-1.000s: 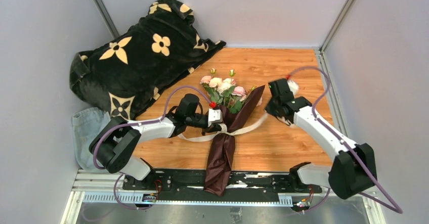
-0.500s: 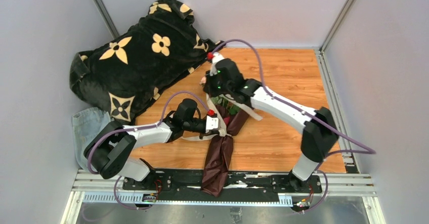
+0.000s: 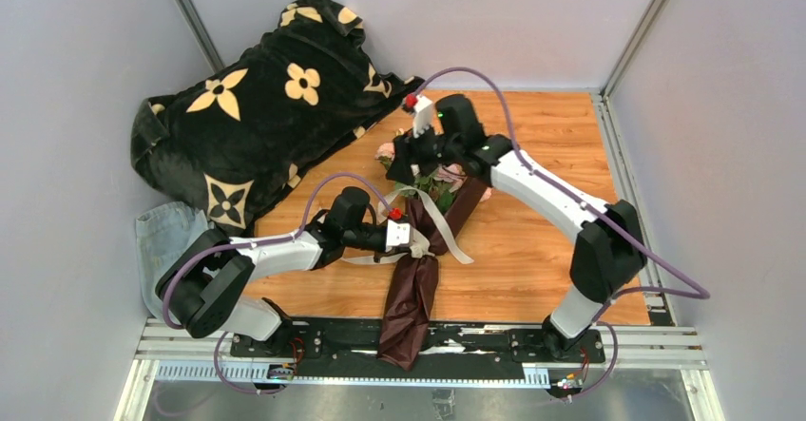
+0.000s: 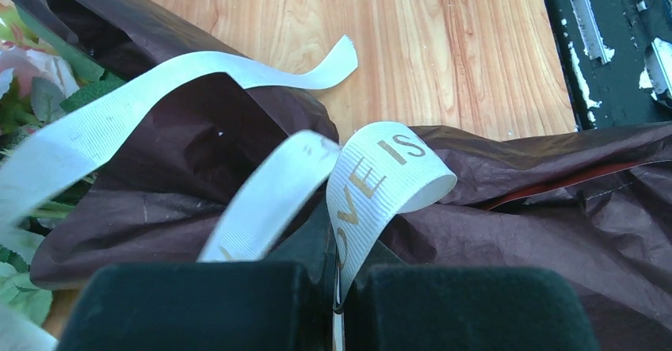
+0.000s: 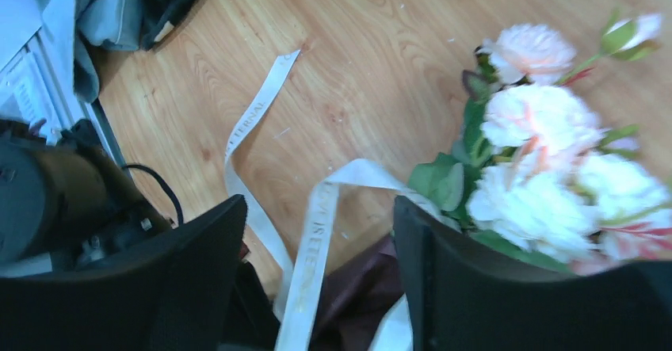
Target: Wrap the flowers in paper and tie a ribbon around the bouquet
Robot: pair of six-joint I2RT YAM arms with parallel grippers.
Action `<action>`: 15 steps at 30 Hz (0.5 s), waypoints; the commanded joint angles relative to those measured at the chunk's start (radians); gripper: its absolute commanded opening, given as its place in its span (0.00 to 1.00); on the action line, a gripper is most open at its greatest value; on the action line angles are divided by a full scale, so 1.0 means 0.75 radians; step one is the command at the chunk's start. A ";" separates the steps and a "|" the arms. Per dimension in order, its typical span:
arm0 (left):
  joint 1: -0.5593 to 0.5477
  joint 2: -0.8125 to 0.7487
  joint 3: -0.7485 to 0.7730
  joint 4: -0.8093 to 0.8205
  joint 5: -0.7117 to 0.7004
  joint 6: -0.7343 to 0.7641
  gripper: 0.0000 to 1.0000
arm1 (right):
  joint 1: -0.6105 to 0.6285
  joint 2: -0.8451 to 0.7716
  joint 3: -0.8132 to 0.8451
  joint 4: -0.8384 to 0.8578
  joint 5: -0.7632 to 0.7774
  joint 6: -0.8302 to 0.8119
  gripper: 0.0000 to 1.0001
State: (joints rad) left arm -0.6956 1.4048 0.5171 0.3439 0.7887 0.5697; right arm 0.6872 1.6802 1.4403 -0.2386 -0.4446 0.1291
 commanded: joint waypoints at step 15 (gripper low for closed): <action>-0.011 -0.016 -0.005 0.043 0.018 0.030 0.00 | 0.066 -0.673 -0.918 0.161 -0.741 -1.709 0.84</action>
State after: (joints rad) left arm -0.6971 1.4021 0.5152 0.3462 0.7883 0.5770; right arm 0.6735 1.1645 0.7616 -0.0582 -1.0195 -0.8940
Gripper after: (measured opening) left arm 0.008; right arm 0.832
